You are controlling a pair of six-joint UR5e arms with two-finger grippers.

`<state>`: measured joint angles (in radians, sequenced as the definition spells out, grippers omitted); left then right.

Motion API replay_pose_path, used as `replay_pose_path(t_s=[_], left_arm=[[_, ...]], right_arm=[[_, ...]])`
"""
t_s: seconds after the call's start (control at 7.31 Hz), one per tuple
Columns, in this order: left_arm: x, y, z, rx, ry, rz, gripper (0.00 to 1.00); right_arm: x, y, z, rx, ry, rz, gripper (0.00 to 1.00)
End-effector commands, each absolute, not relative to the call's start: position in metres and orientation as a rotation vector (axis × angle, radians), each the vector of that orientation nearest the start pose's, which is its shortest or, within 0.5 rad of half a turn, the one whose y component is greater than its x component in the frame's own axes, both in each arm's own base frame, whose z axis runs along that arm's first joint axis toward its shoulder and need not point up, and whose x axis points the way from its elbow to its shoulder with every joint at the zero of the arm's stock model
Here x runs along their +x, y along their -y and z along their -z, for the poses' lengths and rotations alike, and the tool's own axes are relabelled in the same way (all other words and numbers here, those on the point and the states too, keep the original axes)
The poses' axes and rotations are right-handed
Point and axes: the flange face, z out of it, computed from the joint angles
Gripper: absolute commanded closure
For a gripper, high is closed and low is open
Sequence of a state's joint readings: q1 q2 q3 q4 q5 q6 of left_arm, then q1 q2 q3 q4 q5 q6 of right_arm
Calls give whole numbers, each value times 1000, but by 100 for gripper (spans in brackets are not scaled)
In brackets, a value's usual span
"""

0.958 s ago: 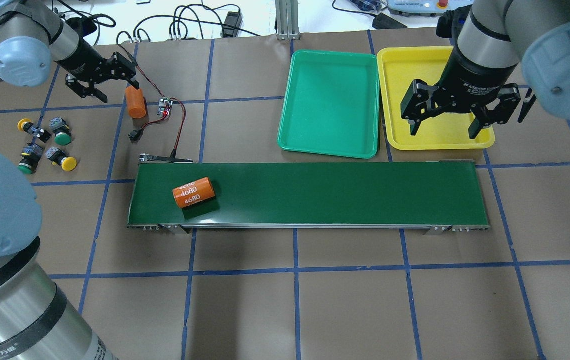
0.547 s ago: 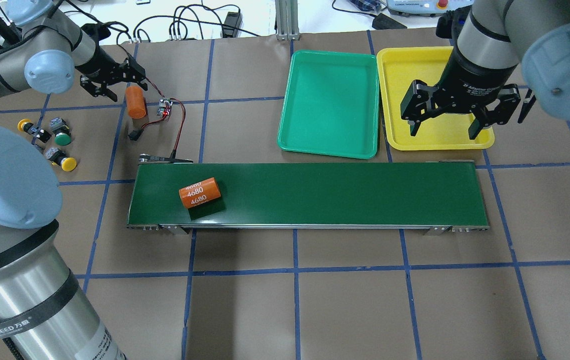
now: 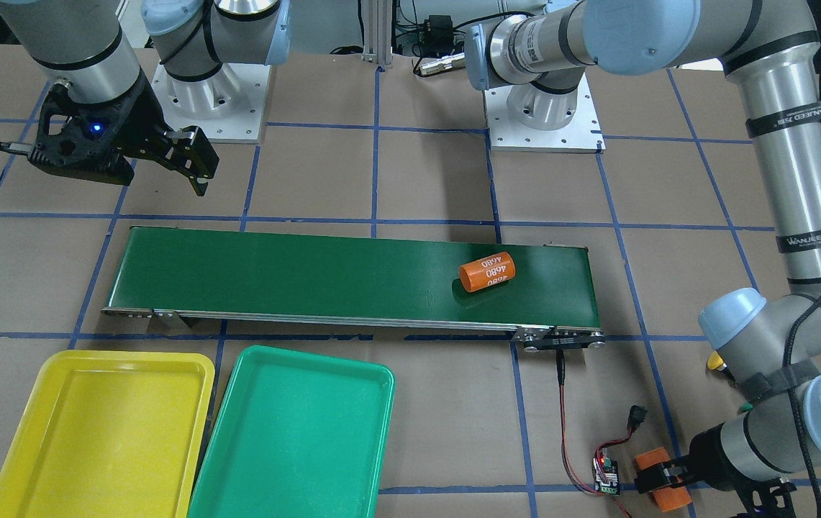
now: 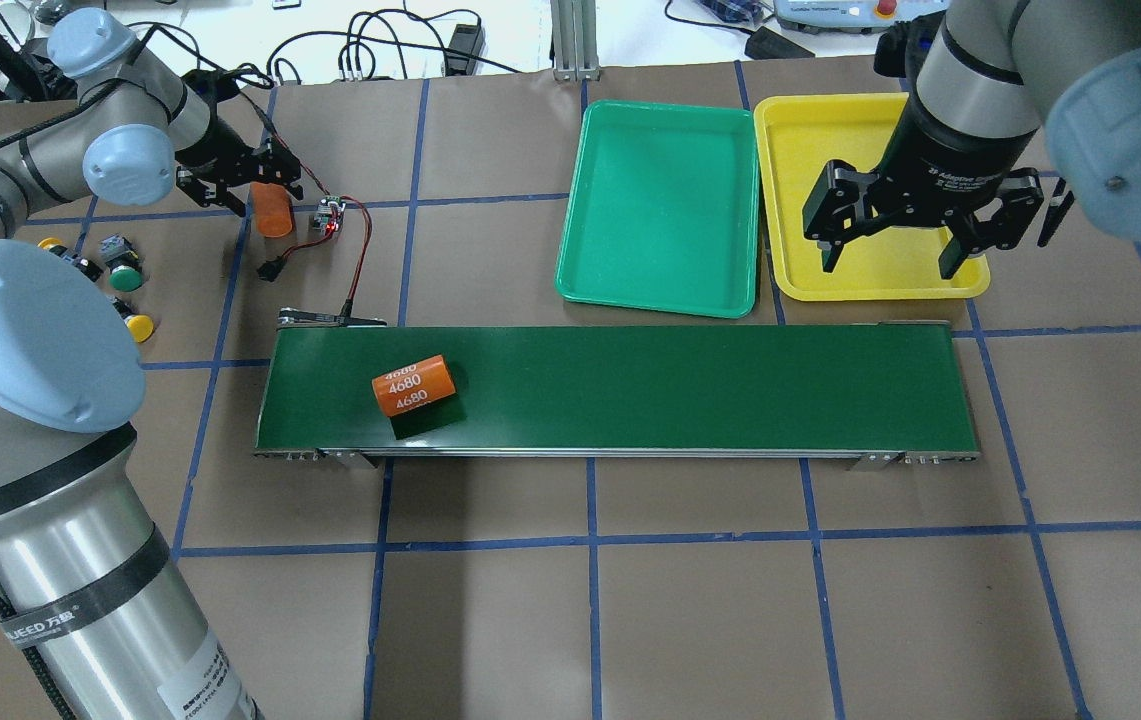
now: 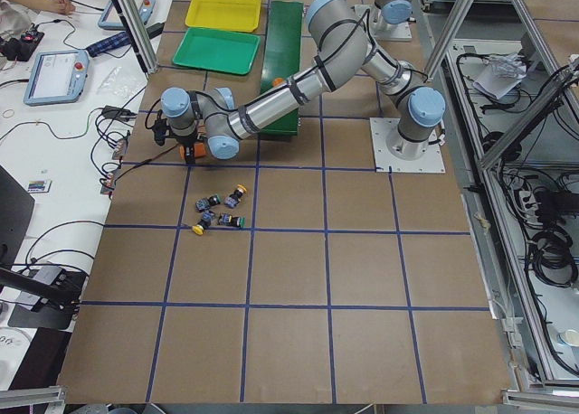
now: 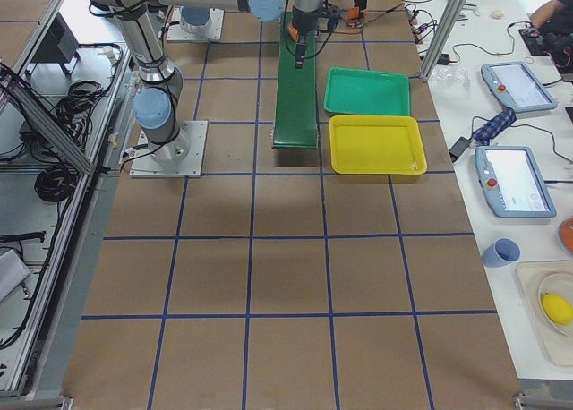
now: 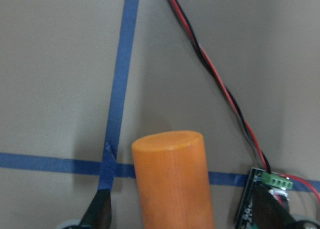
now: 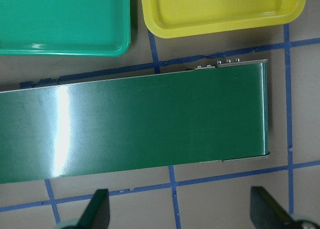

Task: Sort buttons by color to trays
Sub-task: 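Reach the left gripper to the second orange cylinder and grasp it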

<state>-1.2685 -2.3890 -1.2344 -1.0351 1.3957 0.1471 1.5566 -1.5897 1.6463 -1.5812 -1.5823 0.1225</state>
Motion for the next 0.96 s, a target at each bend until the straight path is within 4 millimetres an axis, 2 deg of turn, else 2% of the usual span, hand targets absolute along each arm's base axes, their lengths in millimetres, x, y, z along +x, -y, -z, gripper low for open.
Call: replay_pose_path(t_s=[0.0, 0.14, 0.27, 0.41, 0.55, 0.68, 0.82], left_arm=[[82, 773, -193, -244, -3286, 160, 100], [78, 768, -200, -235, -3292, 121, 100], [69, 757, -223, -205, -3294, 119, 100], [64, 735, -264, -61, -3292, 89, 100], [53, 700, -292, 421, -3294, -16, 100], [43, 665, -314, 764, -3272, -111, 100], [33, 630, -326, 817, -3279, -233, 100]], right_arm=[[125, 480, -457, 212, -3148, -83, 0], [125, 478, -457, 217, -3148, -86, 0], [126, 478, -457, 215, -3147, -84, 0], [126, 477, -457, 215, -3147, -86, 0], [126, 477, -457, 215, -3145, -86, 0], [126, 477, -457, 215, -3145, -86, 0], [126, 477, -457, 215, -3147, -86, 0]])
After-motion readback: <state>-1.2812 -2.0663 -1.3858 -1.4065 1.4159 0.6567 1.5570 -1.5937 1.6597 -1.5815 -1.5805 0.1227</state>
